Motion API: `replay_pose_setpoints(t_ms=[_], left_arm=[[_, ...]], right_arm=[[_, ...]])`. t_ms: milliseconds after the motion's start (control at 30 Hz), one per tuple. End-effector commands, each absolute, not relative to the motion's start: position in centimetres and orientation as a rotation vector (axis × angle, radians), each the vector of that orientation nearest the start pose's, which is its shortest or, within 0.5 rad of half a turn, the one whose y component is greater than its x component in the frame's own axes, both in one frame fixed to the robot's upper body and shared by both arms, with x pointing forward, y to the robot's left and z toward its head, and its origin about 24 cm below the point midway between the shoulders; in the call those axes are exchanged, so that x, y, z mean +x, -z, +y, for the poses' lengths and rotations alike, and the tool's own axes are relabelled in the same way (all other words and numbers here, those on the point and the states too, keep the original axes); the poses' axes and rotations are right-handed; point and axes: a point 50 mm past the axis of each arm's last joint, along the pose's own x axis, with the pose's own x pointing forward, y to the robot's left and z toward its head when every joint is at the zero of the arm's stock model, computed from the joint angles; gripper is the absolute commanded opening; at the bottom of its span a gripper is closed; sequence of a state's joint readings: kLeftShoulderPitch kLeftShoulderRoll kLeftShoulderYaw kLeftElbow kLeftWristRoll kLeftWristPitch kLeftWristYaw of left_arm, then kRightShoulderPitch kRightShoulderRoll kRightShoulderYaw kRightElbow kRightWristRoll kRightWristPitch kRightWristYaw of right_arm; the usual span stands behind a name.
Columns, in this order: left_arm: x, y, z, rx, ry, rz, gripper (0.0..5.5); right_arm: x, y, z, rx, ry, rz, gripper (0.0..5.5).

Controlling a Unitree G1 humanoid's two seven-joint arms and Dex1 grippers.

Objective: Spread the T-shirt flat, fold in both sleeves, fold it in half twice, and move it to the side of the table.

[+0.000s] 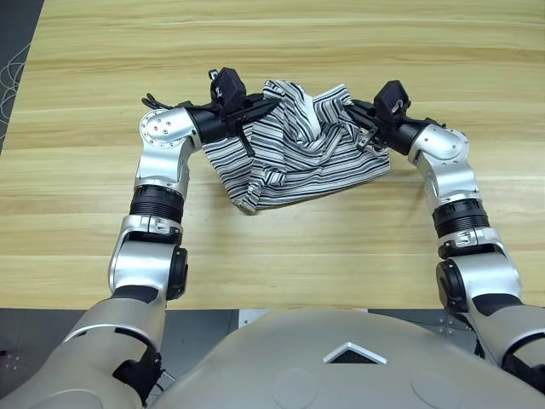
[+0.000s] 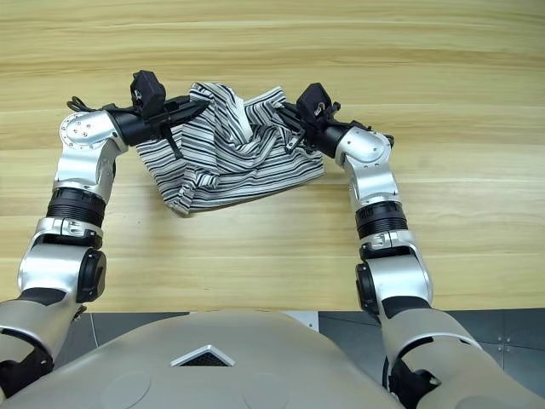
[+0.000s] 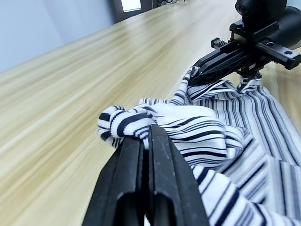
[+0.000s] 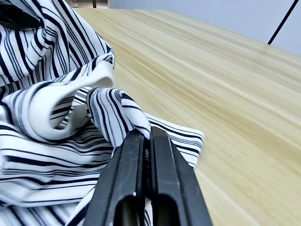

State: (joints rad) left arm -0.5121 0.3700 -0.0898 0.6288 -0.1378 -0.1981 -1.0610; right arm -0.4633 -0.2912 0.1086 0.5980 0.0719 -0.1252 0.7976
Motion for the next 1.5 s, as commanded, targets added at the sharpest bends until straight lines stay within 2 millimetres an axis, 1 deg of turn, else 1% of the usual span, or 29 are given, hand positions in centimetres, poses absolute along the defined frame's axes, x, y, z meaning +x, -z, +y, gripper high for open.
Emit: replay_pose_setpoints(t_ms=[33, 100, 167, 233, 300, 367, 433, 500, 600, 700, 800, 867, 900, 933, 1000, 1067, 1133, 1200, 1267, 1333, 1400, 1500], left_arm=[[31.8, -10.0, 17.9, 0.475, 1.185, 0.03, 0.1], [31.7, -11.3, 18.3, 0.582, 1.207, 0.014, 0.1], [31.7, -12.3, 19.0, 0.745, 1.23, -0.003, 0.1], [33.3, -12.7, 19.6, 0.838, 1.172, 0.058, 0.1], [36.3, -13.1, 19.9, 0.886, 0.998, 0.151, 0.1], [38.4, -13.6, 20.0, 0.948, 0.838, 0.204, 0.1], [39.7, -14.3, 20.2, 1.057, 0.693, 0.221, 0.1], [41.0, -16.0, 20.4, 1.175, 0.514, 0.211, 0.1], [42.2, -18.8, 20.4, 1.23, 0.297, 0.168, 0.1], [42.7, -21.0, 20.1, 1.263, 0.166, 0.094, 0.1], [42.9, -22.5, 19.8, 1.196, 0.11, 0.032, 0.1], [42.8, -22.7, 19.4, 1.127, 0.18, 0.002, 0.1], [42.6, -22.3, 19.2, 1.104, 0.25, -0.005, 0.1], [42.4, -21.8, 19.1, 1.071, 0.325, -0.001, 0.1], [41.4, -19.6, 19.1, 1.055, 0.536, 0.025, 0.1], [39.7, -17.0, 19.9, 1.041, 0.779, 0.061, 0.1], [37.5, -15.0, 21.4, 1.006, 1.008, 0.09, 0.1], [35.5, -14.0, 22.8, 0.954, 1.174, 0.11, 0.1], [32.9, -13.4, 24.3, 0.921, 1.385, 0.139, 0.1], [31.4, -13.4, 25.0, 0.904, 1.474, 0.136, 0.1], [30.7, -13.5, 24.9, 0.898, 1.504, 0.122, 0.1], [29.3, -12.2, 24.4, 0.918, 1.579, 0.153, 0.1]], right_arm=[[33.4, -9.3, -19.6, -0.371, -0.9, 0.12, 0.14], [33.8, -10.6, -20.9, -0.424, -0.918, 0.154, 0.14], [35.0, -11.8, -22.0, -0.486, -0.88, 0.203, 0.14], [36.3, -12.4, -22.3, -0.506, -0.813, 0.237, 0.14], [37.7, -12.3, -21.5, -0.471, -0.749, 0.25, 0.14], [38.7, -12.1, -20.4, -0.442, -0.697, 0.255, 0.14], [39.5, -12.3, -19.4, -0.436, -0.643, 0.246, 0.14], [40.4, -13.0, -18.5, -0.445, -0.56, 0.226, 0.14], [41.3, -14.4, -17.7, -0.436, -0.453, 0.184, 0.14], [41.9, -16.2, -17.1, -0.381, -0.394, 0.104, 0.14], [42.1, -17.5, -17.1, -0.312, -0.397, 0.042, 0.14], [41.8, -17.5, -17.0, -0.281, -0.486, 0.029, 0.14], [41.5, -17.2, -17.0, -0.279, -0.556, 0.032, 0.14], [41.2, -16.6, -17.0, -0.28, -0.631, 0.041, 0.14], [40.1, -15.1, -17.2, -0.289, -0.787, 0.07, 0.14], [38.8, -13.5, -17.8, -0.293, -0.95, 0.099, 0.14], [37.2, -11.8, -18.6, -0.287, -1.103, 0.131, 0.14], [35.7, -10.4, -19.4, -0.276, -1.209, 0.156, 0.14], [34.5, -9.5, -20.3, -0.247, -1.298, 0.196, 0.14], [33.6, -9.0, -21.0, -0.221, -1.349, 0.223, 0.14], [33.0, -8.6, -21.4, -0.222, -1.386, 0.242, 0.14], [31.8, -7.9, -21.9, -0.247, -1.424, 0.271, 0.14]])
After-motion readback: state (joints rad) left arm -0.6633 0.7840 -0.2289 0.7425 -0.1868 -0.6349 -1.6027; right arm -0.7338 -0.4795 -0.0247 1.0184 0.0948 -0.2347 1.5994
